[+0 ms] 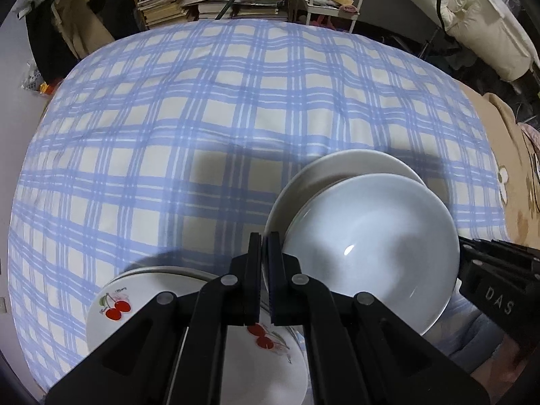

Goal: Organize plates and bowls

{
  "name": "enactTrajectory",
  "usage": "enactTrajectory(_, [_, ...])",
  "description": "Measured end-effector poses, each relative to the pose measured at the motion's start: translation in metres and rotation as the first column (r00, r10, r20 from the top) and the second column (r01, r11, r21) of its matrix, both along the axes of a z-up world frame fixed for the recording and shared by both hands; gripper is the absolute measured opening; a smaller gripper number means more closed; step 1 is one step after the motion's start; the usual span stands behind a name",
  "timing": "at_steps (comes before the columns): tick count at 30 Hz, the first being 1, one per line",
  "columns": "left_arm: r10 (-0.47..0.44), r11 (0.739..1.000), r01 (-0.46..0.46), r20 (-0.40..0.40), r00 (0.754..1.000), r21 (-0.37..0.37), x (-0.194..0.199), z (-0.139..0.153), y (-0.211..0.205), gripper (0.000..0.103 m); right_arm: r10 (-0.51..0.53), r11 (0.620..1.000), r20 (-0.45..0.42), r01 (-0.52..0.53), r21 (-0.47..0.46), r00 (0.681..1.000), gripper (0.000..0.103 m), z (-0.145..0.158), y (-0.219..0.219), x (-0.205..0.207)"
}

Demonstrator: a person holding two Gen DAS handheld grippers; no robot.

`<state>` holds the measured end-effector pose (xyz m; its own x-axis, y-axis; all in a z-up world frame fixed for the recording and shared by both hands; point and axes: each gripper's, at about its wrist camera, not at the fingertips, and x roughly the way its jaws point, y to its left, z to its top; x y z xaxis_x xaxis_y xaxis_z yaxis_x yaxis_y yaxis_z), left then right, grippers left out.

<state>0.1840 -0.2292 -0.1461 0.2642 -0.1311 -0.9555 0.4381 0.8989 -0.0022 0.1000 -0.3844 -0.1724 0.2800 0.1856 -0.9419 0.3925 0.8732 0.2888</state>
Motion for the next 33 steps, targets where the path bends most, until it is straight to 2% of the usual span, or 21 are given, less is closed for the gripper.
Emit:
enactTrajectory(3, [-0.018,0.999,0.018,-0.001,1.000,0.045,0.001,-0.002,-0.004,0.002,-0.007,1.000,0.000,0.007,-0.030,1.000,0.010,0.004,0.007,0.002])
enactTrajectory(7, [-0.003,0.999,0.004,-0.019,1.000,0.043,0.000,-0.001,-0.011,0.002,-0.010,0.999,0.004,0.010,-0.032,1.000,0.010,0.004,0.006,0.002])
enactTrajectory(11, [-0.005,0.999,0.006,-0.023,1.000,0.037,0.002,-0.001,-0.013,0.002,-0.060,0.998,-0.011,0.060,-0.009,0.998,0.010,0.003,0.002,0.002])
enactTrajectory(15, [0.000,1.000,0.000,-0.063,0.998,-0.004,0.010,-0.002,-0.005,0.002,-0.055,0.998,-0.016,0.054,-0.028,0.998,0.010,0.004,0.006,0.004])
enactTrajectory(21, [-0.008,0.996,-0.004,-0.143,0.990,-0.085,0.026,-0.002,0.004,0.002,-0.082,0.996,-0.058,0.084,0.028,0.995,0.010,-0.001,-0.002,0.007])
enactTrajectory(27, [-0.010,0.995,-0.002,-0.126,0.992,-0.097,0.018,-0.002,0.002,0.002,-0.091,0.995,-0.071,0.093,0.030,0.993,0.010,-0.004,-0.001,0.008])
enactTrajectory(33, [0.013,0.993,-0.028,-0.124,0.992,-0.116,0.017,0.003,0.004,0.001,-0.079,0.997,-0.027,0.079,0.020,0.997,0.010,0.001,-0.001,0.005])
